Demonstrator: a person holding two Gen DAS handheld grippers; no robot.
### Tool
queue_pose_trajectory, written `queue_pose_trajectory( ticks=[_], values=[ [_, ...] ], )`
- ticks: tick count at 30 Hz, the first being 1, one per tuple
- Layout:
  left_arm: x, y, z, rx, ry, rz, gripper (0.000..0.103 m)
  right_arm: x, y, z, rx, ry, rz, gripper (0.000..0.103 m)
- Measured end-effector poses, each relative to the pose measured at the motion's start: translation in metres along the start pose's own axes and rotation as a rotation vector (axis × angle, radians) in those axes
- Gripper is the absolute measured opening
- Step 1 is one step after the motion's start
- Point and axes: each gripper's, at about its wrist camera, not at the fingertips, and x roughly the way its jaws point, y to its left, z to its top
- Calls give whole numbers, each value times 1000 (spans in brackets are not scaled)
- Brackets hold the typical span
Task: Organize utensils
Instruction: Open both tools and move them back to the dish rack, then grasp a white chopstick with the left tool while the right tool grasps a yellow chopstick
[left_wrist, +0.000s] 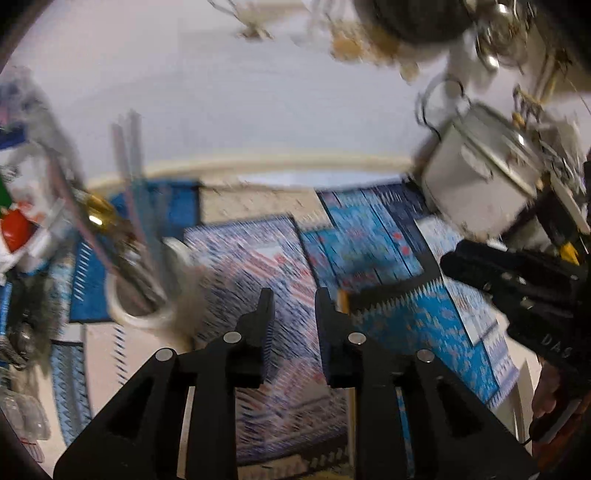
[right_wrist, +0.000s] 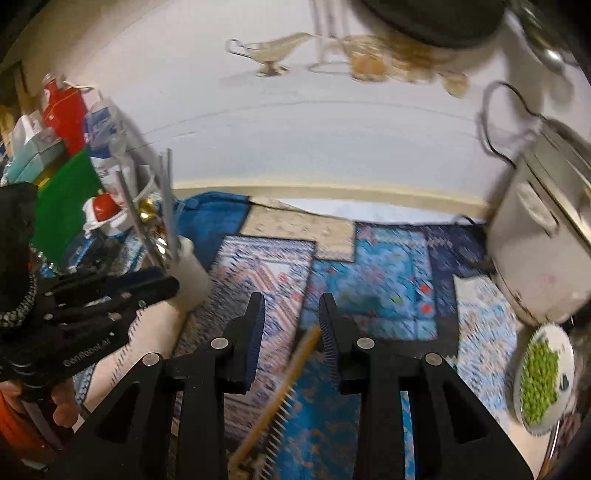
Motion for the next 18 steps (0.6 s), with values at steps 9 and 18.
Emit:
queue_pose_trajectory(
  ticks=[9,18],
  values=[
    [86,-29,-34,62,275,-98,21,18,-45,-50,87,121,-55,27],
    [135,-44,-50,103,356,-77,20,36,-64,-88,148,216,-47,27]
  ],
)
